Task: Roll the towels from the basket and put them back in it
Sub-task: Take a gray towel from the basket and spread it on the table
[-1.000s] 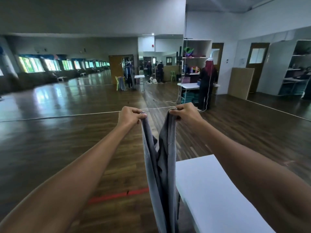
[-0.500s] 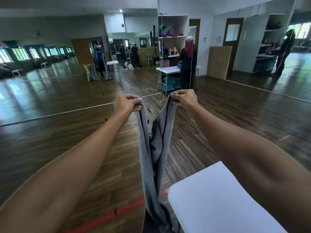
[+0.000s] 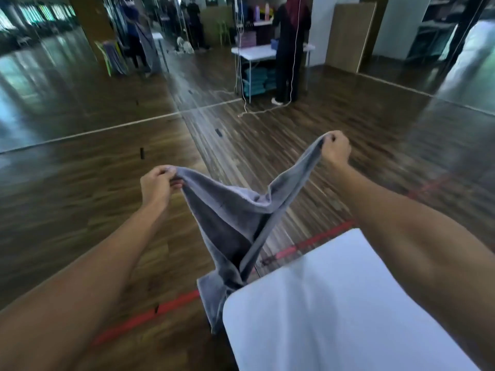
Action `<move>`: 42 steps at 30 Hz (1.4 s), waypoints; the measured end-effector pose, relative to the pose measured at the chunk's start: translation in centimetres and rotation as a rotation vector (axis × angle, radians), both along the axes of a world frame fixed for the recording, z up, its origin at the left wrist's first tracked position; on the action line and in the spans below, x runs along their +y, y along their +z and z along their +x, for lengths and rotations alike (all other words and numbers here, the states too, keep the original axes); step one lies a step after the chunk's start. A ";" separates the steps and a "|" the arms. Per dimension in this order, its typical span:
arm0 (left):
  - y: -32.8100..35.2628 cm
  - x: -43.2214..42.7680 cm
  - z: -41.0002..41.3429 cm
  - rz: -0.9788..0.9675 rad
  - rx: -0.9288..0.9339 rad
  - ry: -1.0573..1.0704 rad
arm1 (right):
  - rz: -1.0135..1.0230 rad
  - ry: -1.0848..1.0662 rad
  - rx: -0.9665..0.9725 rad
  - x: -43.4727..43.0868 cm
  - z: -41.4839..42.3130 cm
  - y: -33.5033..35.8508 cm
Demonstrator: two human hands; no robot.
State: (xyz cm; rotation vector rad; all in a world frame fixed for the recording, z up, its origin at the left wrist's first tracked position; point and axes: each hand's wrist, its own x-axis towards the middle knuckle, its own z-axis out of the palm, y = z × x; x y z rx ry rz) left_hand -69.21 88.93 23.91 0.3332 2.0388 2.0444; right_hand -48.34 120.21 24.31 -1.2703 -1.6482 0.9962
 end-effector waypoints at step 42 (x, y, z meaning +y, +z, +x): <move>-29.6 -10.2 33.8 -1.286 0.455 -0.265 | 0.128 0.091 -1.199 0.6 39.5 -29.5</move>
